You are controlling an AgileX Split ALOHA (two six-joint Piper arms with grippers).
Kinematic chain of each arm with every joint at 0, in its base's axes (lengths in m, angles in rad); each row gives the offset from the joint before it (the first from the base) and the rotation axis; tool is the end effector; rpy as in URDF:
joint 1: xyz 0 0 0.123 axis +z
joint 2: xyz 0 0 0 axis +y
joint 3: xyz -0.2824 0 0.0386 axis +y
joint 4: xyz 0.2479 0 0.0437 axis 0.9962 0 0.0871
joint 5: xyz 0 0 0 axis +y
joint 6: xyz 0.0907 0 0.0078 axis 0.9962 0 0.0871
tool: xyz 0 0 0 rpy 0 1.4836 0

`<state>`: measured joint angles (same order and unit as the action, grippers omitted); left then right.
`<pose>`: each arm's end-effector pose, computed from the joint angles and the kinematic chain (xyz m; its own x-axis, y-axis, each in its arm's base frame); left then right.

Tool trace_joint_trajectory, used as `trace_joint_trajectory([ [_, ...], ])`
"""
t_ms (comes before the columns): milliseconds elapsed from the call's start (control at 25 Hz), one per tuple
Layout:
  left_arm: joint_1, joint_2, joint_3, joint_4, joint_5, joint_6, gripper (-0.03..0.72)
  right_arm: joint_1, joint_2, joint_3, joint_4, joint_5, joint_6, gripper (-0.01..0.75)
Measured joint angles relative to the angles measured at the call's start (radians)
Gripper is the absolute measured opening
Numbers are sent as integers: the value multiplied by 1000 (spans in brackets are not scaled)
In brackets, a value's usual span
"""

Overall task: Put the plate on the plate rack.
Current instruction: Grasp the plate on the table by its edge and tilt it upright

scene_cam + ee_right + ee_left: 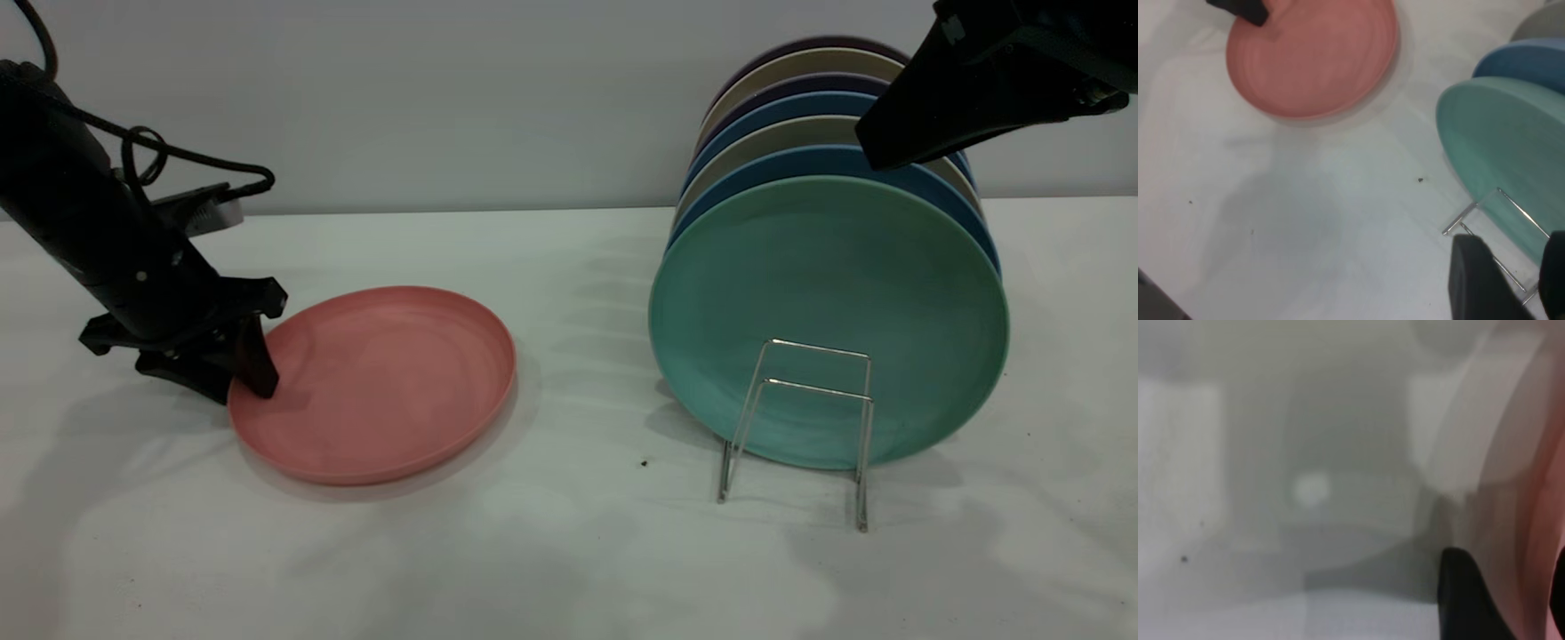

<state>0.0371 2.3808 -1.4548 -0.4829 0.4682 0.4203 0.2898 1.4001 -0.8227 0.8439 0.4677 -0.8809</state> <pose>0.4426 -0.0027 0.0331 -0.9517 -0.0523 -0.3024 0.0113 0.9787 -0.2048 0.2599 0.1096 0.2468 -0.6478 -0.2851 -0.7065 -0.5537 0.8131 0.1796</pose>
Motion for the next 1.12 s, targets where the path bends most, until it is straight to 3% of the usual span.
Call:
trace_joint_trajectory([
  [160, -1, 6, -6, -3, -9, 0, 287, 0, 0, 0, 1, 0, 0, 250],
  [440, -2, 9, -9, -14, -29, 6, 59, 0, 0, 0, 1, -1, -2, 250],
  [720, -2, -6, -9, -16, -27, 55, 38, 0, 0, 0, 1, -1, -4, 250],
  [1120, -3, -168, -9, -18, 46, 319, 18, 0, 0, -22, 2, 35, -19, 250],
])
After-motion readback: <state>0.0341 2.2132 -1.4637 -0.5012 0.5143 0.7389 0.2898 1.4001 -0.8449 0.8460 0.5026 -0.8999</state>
